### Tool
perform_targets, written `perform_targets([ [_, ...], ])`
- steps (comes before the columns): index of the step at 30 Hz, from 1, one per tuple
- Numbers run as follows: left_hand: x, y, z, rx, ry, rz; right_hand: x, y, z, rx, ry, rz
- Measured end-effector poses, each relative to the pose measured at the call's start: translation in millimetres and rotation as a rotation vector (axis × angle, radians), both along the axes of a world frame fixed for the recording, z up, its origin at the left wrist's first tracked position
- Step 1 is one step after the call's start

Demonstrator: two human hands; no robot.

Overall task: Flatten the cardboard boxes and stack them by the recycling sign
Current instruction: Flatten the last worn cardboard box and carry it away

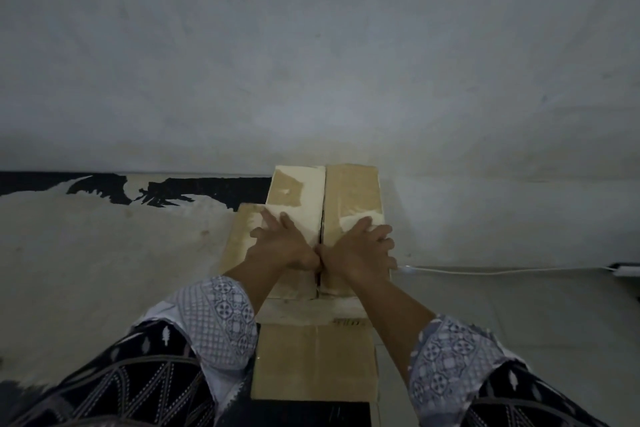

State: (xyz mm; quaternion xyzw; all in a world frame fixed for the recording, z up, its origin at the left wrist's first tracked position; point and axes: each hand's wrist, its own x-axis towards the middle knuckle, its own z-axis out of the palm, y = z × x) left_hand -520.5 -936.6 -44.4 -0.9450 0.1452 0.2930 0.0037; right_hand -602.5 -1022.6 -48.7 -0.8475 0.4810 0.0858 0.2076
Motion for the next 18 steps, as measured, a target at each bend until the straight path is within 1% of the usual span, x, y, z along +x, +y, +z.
perform_targets([
  [4,-0.8,8.3,4.6,-0.055,-0.025,0.03,-0.3,-5.3,7.2,0.039,-0.106,-0.072],
  [7,3.2,18.3,11.3,-0.11,-0.036,0.063,-2.5,-7.9,16.0,0.145,-0.183,-0.086],
  [11,12.1,35.8,14.6,-0.165,-0.034,0.126,-6.6,-12.8,30.8,0.327,-0.325,0.013],
  [13,17.3,44.8,12.4,-0.176,-0.03,0.146,-8.3,-18.7,42.6,0.32,-0.432,0.036],
  [15,21.9,51.2,11.0,-0.17,-0.052,0.131,-10.9,-28.9,53.8,0.297,-0.562,-0.011],
  [16,24.8,53.2,10.7,-0.168,-0.068,0.125,-13.1,-34.8,59.6,0.348,-0.629,-0.06],
  [18,31.1,55.5,12.0,-0.179,-0.094,0.129,-17.7,-47.8,67.7,0.557,-0.726,-0.159],
])
